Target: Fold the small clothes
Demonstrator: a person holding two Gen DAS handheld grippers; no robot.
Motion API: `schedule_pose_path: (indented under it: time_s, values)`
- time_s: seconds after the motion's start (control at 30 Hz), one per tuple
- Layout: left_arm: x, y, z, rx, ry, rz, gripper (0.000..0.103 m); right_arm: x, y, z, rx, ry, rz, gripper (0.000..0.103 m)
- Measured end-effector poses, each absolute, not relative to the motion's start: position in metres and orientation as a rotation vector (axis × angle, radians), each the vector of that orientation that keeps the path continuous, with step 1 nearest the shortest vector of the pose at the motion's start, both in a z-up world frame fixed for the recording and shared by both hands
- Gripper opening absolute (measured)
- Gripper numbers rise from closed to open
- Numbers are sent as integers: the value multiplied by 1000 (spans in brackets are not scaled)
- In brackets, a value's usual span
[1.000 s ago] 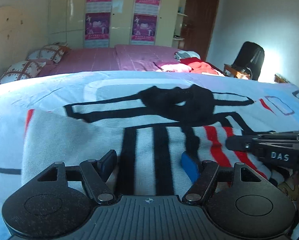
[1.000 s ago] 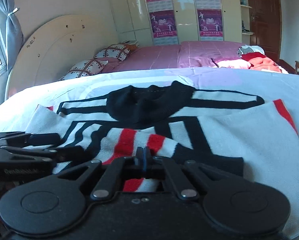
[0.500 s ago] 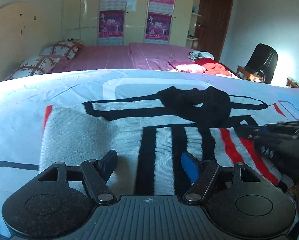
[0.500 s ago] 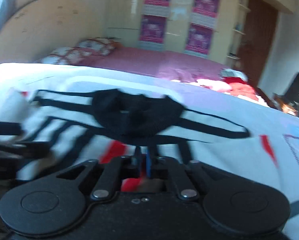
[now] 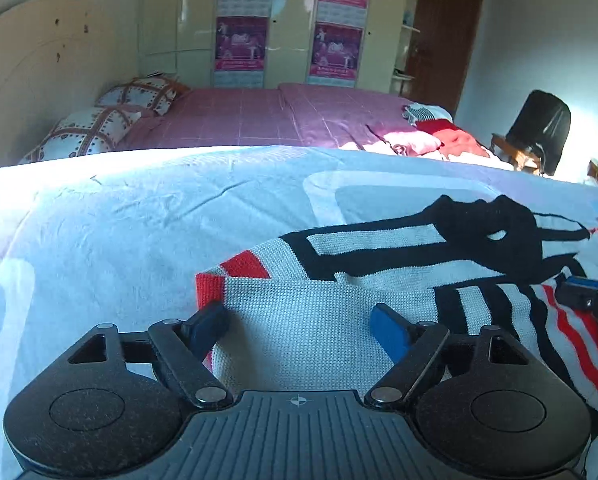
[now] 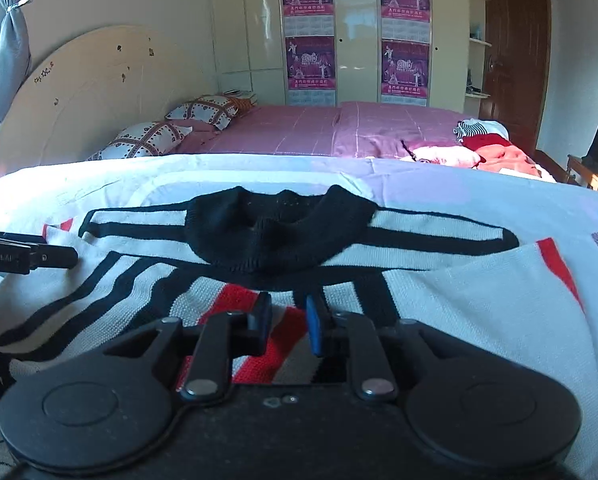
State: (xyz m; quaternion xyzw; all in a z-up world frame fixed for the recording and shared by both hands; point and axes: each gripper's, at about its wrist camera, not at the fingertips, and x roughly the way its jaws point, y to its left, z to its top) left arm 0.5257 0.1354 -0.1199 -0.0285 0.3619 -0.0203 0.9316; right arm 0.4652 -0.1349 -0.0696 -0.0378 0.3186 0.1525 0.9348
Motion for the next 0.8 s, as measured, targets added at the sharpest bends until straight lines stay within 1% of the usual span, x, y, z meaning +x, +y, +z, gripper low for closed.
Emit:
schedule_pose_path:
  time_s: [0.1, 0.13, 0.2, 0.23, 0.27, 0.33, 0.4, 0.5, 0.6, 0.67, 0.73, 0.8]
  values:
    - [517, 127, -107, -29, 690, -11, 80, 466, -136, -65, -54, 648, 311, 20]
    - [514, 126, -103, -33, 661, -38, 80, 465, -138, -62, -30, 634, 317, 22]
    - [518, 123, -106, -24, 676, -52, 80, 466, -137, -58, -2, 623, 339, 22]
    - [523, 123, -111, -23, 702, -45, 80, 468, -134, -57, -4, 627, 352, 19]
    - [527, 125, -118, -32, 730, -39, 80, 469, -129, -58, -23, 633, 346, 20]
    - [523, 125, -122, -41, 704, -36, 81, 476, -124, -67, -64, 680, 281, 20]
    - [522, 123, -119, -38, 714, -19, 82, 477, -130, -70, -29, 673, 272, 20]
    - [513, 118, -108, -39, 696, -2, 82, 471, -132, -61, -17, 641, 269, 24]
    - [504, 110, -104, -76, 673, -16, 82, 465, -130, -57, 13, 619, 334, 23]
    - [507, 103, -117, -55, 729, 4, 82, 466, -117, -65, -45, 662, 381, 22]
    - [501, 98, -124, -12, 700, 15, 82, 465, -111, -71, -91, 659, 373, 22]
    - [493, 95, -116, 0, 695, 37, 82, 465, -111, -65, -93, 675, 354, 22]
